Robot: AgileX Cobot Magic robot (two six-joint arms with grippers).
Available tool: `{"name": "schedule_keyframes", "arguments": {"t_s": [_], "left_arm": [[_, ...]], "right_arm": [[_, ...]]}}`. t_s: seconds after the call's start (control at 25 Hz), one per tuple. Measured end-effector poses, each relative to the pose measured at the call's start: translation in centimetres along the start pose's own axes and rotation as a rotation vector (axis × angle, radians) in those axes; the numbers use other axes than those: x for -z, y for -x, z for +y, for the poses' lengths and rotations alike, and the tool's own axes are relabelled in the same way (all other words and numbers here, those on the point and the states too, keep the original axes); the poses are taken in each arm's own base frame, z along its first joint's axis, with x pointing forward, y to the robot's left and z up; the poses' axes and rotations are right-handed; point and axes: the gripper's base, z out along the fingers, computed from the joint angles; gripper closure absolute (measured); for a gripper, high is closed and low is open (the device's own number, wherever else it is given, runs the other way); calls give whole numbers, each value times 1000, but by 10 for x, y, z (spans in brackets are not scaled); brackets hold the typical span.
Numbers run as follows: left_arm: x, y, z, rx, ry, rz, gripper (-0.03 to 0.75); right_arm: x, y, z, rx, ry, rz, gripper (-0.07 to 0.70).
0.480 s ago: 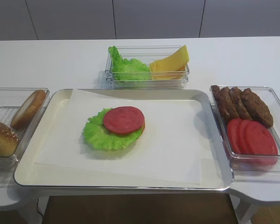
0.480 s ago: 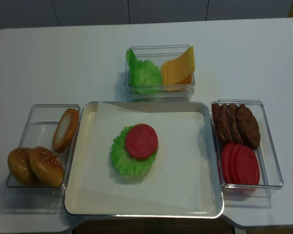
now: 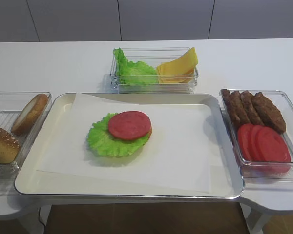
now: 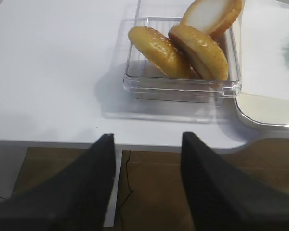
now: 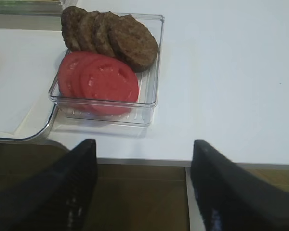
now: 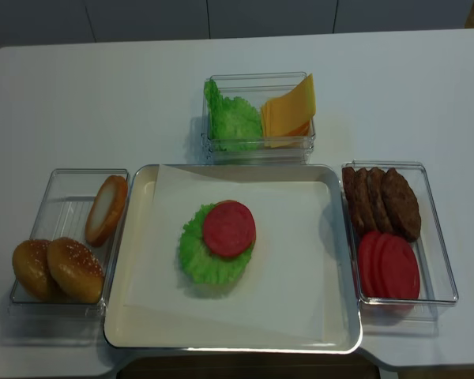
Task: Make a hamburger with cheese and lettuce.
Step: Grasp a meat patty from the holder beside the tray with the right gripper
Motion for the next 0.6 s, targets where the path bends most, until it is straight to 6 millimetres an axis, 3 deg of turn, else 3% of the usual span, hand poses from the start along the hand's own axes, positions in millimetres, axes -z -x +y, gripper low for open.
{"name": "schedule_keyframes", "arguments": {"t_s": [0.4,0.6], "left_arm": [[0,0,0,0,0,0,379],[0,0,0,0,0,0,379]], "right_arm": [[1,1,0,-4,0,-4,153],[11,11,0,-1,-3,-77,153]]}}
